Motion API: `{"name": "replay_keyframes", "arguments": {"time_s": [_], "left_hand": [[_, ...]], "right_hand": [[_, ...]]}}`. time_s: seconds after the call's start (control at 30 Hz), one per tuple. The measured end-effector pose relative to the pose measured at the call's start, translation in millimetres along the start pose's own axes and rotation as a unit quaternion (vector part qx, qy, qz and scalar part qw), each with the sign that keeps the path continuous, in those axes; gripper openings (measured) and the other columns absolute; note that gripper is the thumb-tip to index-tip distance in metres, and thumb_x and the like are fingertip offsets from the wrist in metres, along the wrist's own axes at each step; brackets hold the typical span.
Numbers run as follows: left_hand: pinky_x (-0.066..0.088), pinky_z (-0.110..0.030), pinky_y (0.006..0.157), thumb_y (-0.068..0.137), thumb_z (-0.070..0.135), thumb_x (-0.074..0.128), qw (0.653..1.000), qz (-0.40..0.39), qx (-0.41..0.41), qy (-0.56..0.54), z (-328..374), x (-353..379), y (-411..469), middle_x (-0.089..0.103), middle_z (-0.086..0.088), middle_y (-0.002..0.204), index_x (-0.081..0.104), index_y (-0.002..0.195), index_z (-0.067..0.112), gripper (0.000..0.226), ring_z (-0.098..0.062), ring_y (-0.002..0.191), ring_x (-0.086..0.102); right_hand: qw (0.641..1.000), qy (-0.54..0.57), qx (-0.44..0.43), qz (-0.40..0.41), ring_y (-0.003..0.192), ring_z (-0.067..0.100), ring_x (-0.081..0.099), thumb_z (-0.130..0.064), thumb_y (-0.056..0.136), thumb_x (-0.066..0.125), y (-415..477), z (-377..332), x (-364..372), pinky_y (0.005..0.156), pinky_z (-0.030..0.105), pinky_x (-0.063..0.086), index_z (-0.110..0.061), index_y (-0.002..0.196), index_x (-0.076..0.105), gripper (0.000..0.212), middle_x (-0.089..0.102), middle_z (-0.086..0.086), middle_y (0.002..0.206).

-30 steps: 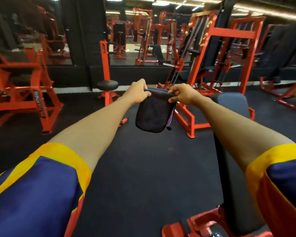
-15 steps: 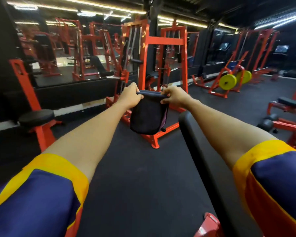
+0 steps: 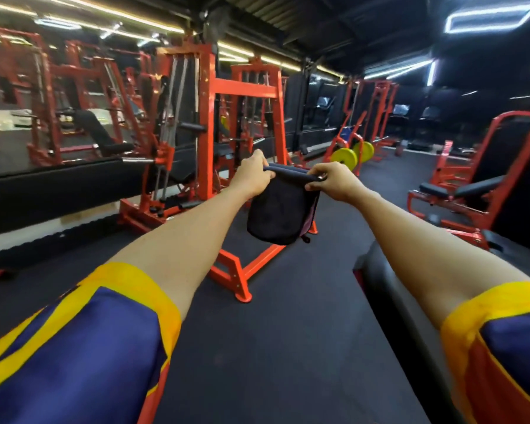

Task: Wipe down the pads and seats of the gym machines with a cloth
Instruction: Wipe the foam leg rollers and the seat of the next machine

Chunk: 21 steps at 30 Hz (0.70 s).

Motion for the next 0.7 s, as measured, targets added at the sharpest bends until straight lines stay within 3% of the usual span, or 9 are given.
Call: {"name": "replay_keyframes", "arguments": {"time_s": [0.17,0.3,0.7], "left_hand": [[0.045,-0.036,0.079,0.093,0.021,0.068,0.998,-0.038,0.028,-0.035,-14,23,76,0.063,-0.011,0.109,0.047,0.096,0.016,0.022,-0.03,0.098,0.06],[0.037,-0.031,0.075,0.093,0.019,0.069,0.993,-0.083,0.048,-0.071,-23,70,129,0.062,-0.01,0.106,0.047,0.095,0.016,0.023,-0.028,0.099,0.06],[0.037,-0.031,0.069,0.093,0.017,0.069,0.97,-0.174,0.118,-0.123,-16,221,294,0.061,-0.013,0.107,0.047,0.095,0.016,0.022,-0.024,0.091,0.057]], "right_hand": [[0.998,-0.026,0.057,-0.027,0.097,0.02,0.06,-0.02,0.08,0.087,44,16,2,0.085,0.026,0.043,-0.016,0.117,0.074,0.039,0.064,0.002,0.101],[0.991,-0.047,0.111,-0.06,0.102,0.02,0.06,-0.018,0.078,0.088,71,56,7,0.088,0.027,0.042,-0.017,0.12,0.072,0.045,0.064,0.002,0.105],[0.979,-0.066,0.194,-0.003,0.088,0.021,0.068,-0.018,0.077,0.088,184,216,12,0.085,0.032,0.051,-0.031,0.092,0.073,0.025,0.074,0.002,0.092]]}}
Point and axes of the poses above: each hand's wrist, its own y-axis towards the middle knuckle, its own x-axis out of the palm, z = x × y, the point moved 8 cm from there along y, towards the middle knuckle
